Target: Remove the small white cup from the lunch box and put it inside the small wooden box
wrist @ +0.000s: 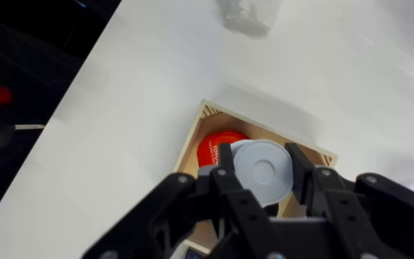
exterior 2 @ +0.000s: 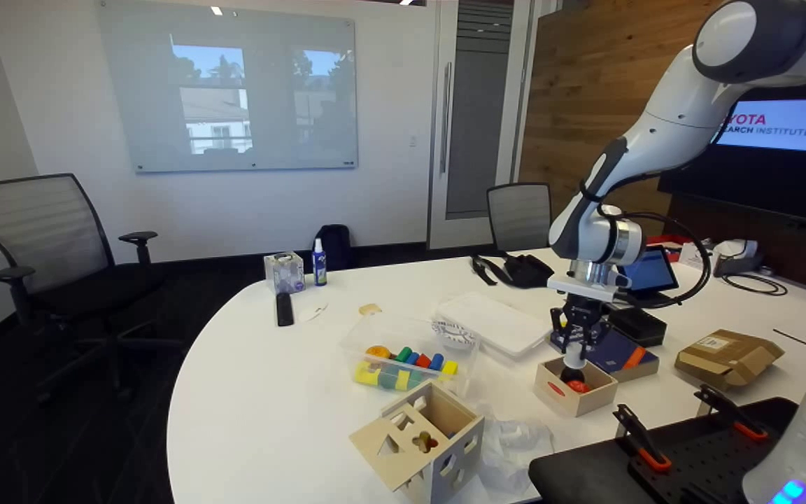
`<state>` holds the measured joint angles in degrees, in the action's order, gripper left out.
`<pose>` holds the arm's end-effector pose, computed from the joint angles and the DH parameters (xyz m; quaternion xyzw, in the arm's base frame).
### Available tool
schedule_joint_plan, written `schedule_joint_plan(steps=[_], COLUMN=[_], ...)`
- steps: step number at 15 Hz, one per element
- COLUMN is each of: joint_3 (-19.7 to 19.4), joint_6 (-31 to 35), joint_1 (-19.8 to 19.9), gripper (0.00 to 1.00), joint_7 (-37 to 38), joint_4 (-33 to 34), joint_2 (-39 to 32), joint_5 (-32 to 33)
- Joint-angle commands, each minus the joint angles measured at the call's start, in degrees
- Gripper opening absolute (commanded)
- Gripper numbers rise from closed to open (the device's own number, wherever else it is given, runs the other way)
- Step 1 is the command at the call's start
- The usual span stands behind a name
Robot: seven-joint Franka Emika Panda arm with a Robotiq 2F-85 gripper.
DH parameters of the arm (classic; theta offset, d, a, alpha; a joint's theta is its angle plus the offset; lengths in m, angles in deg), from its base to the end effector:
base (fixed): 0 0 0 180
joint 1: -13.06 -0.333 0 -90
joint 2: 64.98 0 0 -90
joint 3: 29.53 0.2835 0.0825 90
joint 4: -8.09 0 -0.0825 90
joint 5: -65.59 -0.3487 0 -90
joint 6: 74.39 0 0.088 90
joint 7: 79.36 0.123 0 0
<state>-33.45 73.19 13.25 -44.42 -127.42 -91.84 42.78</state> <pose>0.4376 -0.0387 0.1003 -0.8587 0.4928 0.1369 0.0331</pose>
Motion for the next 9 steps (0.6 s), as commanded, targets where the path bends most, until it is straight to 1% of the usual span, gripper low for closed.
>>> schedule_joint_plan(steps=[1,2,3,4,6,7,9], joint_3=[0.27,0.28,0.82,1.52,3.08,3.43,3.89], joint_6=[-0.22,-0.47,-0.71,-1.02,-1.62,-1.60,-1.51], joint_1=[1.17,1.35,1.91,2.59,3.98,4.21,4.30], gripper=[0.15,0.15,0.65,0.66,0.80,0.88,1.00], joint_7=[-1.28,-1.38,-2.25,-3.33,-6.68,-7.81,-9.36], joint_4=[1.25,1.55,2.28,2.93,3.96,4.31,4.65], joint_2=[-0.52,-0.70,-1.36,-1.93,-2.74,-3.03,-3.24], joint_5=[-1.23,-1.21,-1.65,-2.21,-4.15,-4.94,-5.71])
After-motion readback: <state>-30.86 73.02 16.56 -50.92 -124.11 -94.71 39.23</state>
